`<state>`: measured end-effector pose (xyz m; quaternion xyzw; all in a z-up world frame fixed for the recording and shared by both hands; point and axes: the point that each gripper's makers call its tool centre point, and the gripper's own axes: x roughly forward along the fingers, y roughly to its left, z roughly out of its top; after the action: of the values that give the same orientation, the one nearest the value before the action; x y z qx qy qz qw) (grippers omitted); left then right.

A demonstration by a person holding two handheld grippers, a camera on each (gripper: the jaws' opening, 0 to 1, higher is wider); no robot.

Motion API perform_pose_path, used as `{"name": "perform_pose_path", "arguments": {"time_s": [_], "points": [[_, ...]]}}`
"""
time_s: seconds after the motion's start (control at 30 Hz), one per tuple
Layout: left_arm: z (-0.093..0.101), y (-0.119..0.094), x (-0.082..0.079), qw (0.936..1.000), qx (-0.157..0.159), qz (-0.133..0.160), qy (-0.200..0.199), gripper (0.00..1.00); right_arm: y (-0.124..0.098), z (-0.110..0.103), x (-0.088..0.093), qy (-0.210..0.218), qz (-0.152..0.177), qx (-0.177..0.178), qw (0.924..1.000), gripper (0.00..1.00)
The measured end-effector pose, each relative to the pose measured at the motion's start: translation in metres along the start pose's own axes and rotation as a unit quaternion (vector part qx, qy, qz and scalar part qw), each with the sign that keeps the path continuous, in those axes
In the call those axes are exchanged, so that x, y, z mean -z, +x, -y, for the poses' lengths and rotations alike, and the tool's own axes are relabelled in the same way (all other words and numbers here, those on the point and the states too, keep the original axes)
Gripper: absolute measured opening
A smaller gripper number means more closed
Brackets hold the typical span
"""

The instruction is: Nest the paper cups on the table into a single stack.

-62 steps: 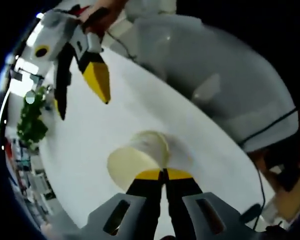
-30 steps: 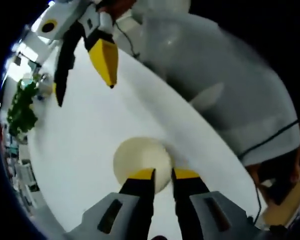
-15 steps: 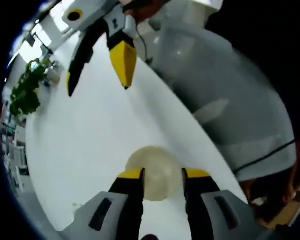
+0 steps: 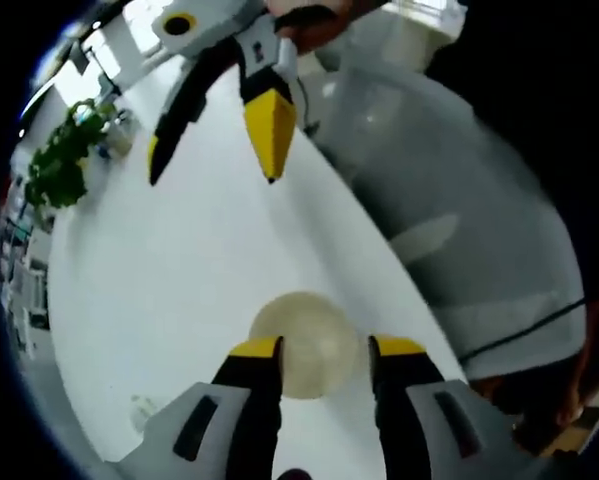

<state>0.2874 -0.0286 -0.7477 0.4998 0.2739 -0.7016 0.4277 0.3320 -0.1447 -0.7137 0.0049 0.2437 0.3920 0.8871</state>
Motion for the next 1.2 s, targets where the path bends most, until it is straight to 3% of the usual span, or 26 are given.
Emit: {"name": "perform_pose_path", "arguments": {"time_s": [0.17, 0.53, 0.63, 0.77, 0.87, 1.07, 1.2], "points": [[0.002, 0.000, -0.001, 1.0000, -0.002, 0.006, -0.007, 0.33, 0.000, 0.001, 0.001, -0.002, -0.004, 0.002, 1.0000, 0.92], [-0.002, -0.008, -0.015, 0.9928, -0.037, 0.087, -0.074, 0.37, -0.002, -0.002, 0.001, -0.003, -0.010, 0.003, 0.9999, 0.92], [-0.005, -0.016, -0.016, 0.9835, -0.050, 0.124, -0.122, 0.40, -0.004, -0.002, -0.001, -0.006, -0.010, 0.004, 0.9999, 0.92], [-0.011, -0.024, -0.013, 0.9734, -0.079, 0.151, -0.153, 0.43, -0.006, -0.001, -0.003, -0.007, -0.010, 0.006, 0.9999, 0.93], [-0.013, -0.030, -0.013, 0.9624, -0.095, 0.178, -0.182, 0.45, -0.006, -0.001, -0.003, -0.007, -0.011, 0.009, 0.9999, 0.93], [-0.018, -0.041, -0.010, 0.9441, -0.133, 0.210, -0.216, 0.51, -0.006, -0.003, -0.005, -0.004, -0.008, 0.010, 0.9999, 0.93], [-0.020, -0.045, -0.005, 0.9371, -0.152, 0.218, -0.226, 0.54, -0.005, -0.004, -0.007, -0.004, -0.006, 0.010, 0.9999, 0.93]]}}
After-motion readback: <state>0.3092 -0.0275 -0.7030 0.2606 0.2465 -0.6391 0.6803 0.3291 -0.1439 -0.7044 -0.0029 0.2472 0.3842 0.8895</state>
